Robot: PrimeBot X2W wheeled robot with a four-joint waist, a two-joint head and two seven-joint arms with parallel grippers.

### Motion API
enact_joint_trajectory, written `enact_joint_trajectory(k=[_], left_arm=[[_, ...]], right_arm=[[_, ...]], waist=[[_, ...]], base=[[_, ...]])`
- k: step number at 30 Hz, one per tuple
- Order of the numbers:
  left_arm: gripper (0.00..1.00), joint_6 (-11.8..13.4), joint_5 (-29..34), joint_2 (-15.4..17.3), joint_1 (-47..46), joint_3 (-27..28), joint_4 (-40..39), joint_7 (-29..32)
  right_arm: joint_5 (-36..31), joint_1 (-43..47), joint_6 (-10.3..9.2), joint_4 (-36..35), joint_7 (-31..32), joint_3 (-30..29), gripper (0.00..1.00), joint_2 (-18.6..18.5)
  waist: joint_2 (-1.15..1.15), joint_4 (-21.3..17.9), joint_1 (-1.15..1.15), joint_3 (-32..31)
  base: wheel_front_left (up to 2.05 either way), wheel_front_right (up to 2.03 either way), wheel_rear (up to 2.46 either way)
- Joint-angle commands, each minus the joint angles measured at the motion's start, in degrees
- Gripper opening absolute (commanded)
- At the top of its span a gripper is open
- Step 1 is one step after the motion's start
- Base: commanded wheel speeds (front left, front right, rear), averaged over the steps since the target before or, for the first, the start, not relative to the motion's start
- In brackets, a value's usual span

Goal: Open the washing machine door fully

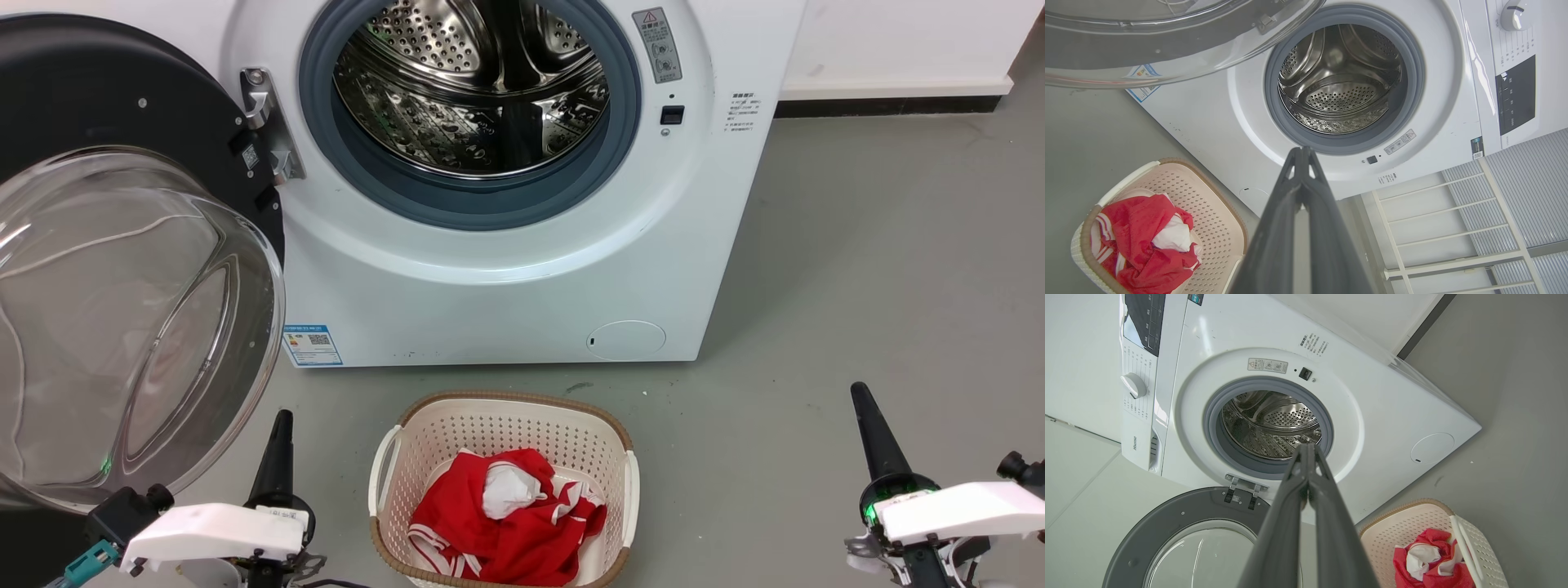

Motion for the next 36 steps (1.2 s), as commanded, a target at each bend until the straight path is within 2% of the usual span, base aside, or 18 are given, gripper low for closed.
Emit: enact_joint_trajectory(k=[1,9,36], left_arm=[[0.0,-0.57,-1.21,0.08,-1.5,0.25,-0.15,0.25],[0.0,-1.09,-7.24,0.02,-2.19,0.76,0.77,1.79],[0.0,-2.25,-21.1,-0.19,-3.58,1.82,3.03,5.2]], right_arm=[[1.27,-1.28,0.01,-0.25,0.21,-0.21,0.0,-0.37],[7.19,-2.04,0.01,0.77,1.22,-0.66,0.0,-0.35],[20.62,-3.57,0.01,3.09,3.72,-1.97,0.0,-0.08]], waist=[[0.0,0.02,0.0,0.0],[0.0,0.17,0.0,-0.01],[0.0,0.6,0.0,-0.03]], base=[[0.0,0.0,0.0],[0.0,0.0,0.0],[0.0,0.0,0.0]])
